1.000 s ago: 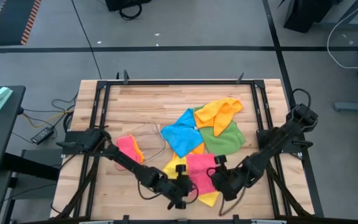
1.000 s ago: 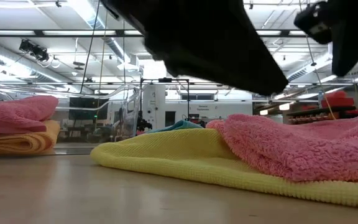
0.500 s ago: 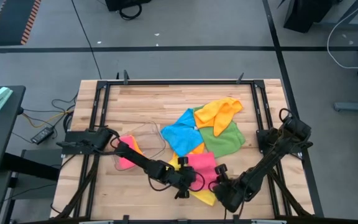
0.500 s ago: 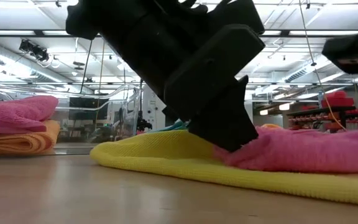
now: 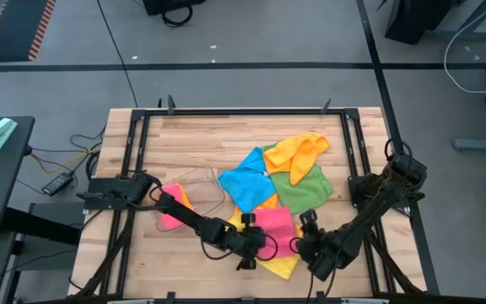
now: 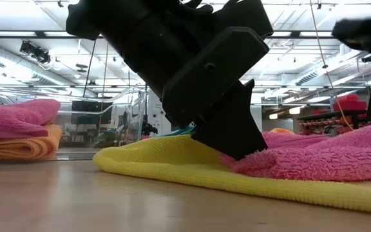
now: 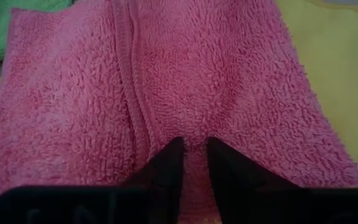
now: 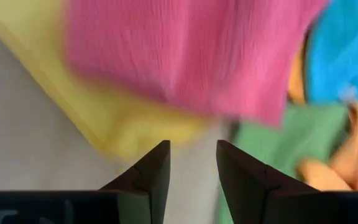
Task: Fold microfiber towels
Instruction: Fold the pink microfiber cloth
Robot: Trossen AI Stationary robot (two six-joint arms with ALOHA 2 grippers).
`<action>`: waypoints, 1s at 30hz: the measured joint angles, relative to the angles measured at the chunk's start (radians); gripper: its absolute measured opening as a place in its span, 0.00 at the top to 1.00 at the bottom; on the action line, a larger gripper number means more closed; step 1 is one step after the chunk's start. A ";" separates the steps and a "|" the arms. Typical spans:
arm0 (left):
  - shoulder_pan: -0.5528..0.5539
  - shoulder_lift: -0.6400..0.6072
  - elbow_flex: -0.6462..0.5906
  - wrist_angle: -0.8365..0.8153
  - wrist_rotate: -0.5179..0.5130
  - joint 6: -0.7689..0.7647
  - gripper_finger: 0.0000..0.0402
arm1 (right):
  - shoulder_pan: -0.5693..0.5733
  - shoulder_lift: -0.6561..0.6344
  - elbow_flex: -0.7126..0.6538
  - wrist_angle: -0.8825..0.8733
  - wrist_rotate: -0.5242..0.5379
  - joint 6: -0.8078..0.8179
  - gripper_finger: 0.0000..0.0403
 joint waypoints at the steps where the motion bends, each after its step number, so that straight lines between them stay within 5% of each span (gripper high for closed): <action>1: 0.000 0.000 0.000 -0.002 -0.001 -0.001 0.80 | 0.004 -0.003 0.005 0.058 -0.010 0.002 0.66; 5: 0.000 -0.001 0.000 -0.014 0.000 -0.003 0.79 | 0.024 -0.005 0.008 0.238 -0.075 0.077 0.66; 15: -0.001 -0.002 0.000 -0.013 0.003 -0.026 0.80 | 0.009 0.025 0.008 0.261 -0.261 0.557 0.66; 25: -0.001 -0.002 -0.001 -0.010 0.005 -0.057 0.79 | -0.041 0.074 -0.003 0.253 -0.198 0.693 0.67; 30: -0.001 -0.002 -0.001 -0.009 0.005 -0.057 0.80 | -0.063 0.074 -0.004 0.227 -0.172 0.633 0.77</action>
